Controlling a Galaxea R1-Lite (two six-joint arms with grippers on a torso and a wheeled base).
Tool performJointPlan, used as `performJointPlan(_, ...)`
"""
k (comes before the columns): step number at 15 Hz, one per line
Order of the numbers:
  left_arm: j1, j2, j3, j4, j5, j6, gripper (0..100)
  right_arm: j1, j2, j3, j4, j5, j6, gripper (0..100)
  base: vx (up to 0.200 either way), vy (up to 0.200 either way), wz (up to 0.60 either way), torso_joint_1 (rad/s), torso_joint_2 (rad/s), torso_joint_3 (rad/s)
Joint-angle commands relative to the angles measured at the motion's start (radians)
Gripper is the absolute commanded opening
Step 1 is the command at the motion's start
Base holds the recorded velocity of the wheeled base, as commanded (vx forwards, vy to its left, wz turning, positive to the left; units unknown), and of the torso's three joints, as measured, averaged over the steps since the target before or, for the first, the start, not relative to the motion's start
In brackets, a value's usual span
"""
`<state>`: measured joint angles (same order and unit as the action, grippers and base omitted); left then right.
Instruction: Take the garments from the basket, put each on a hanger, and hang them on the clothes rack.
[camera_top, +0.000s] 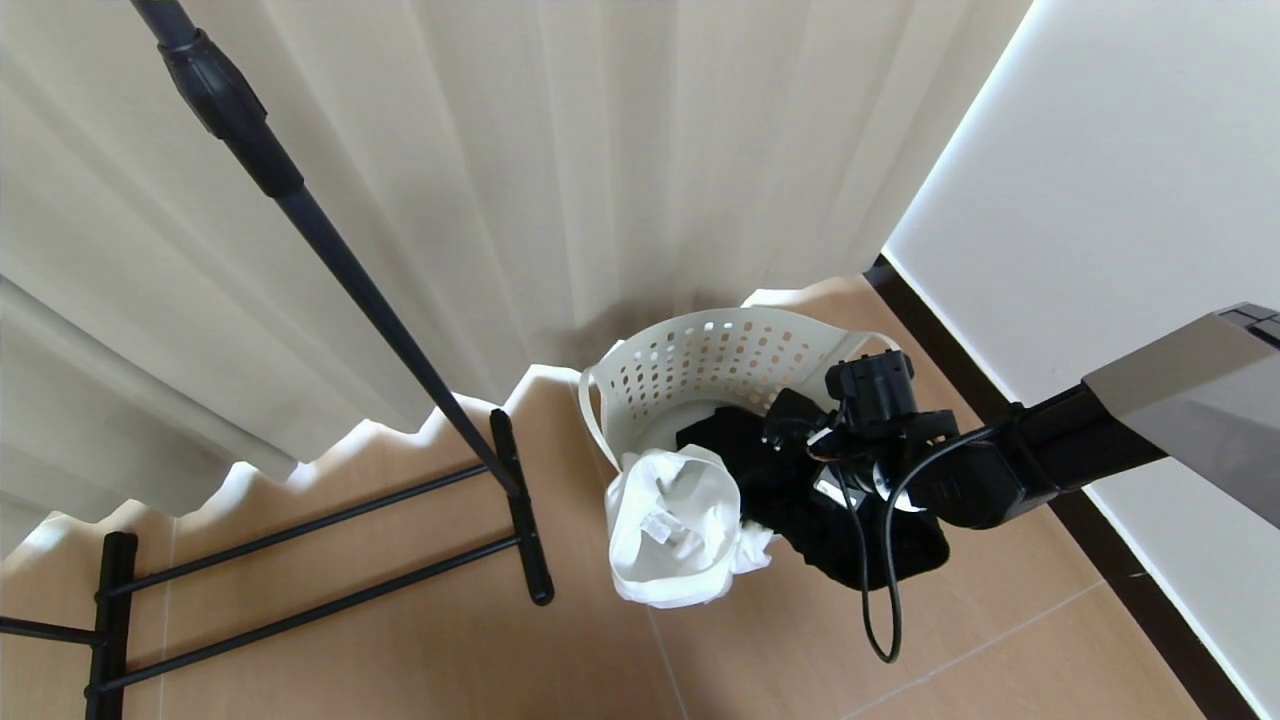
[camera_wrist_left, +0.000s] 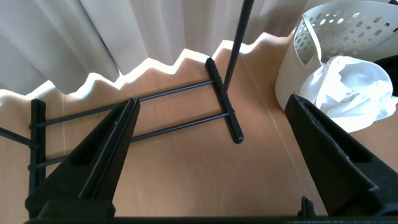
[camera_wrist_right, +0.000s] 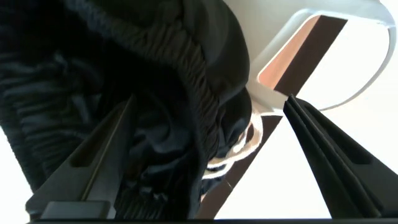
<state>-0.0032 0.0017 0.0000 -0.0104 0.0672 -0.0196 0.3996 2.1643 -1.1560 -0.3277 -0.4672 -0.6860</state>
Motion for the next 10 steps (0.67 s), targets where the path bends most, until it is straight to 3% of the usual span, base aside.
performJointPlan(1, 0.000, 0.000, 0.000, 0.000, 0.000, 0.000, 100, -0.002, 0.017, -0.022, -0.001, -0.001, -0.001, 100, 0.000, 0.000, 0.00, 0.000, 0.00, 0.000)
performJointPlan(10, 0.000, 0.000, 0.000, 0.000, 0.000, 0.000, 100, -0.030, 0.091, -0.113, -0.001, 0.001, -0.006, 100, 0.000, 0.000, 0.00, 0.000, 0.00, 0.000)
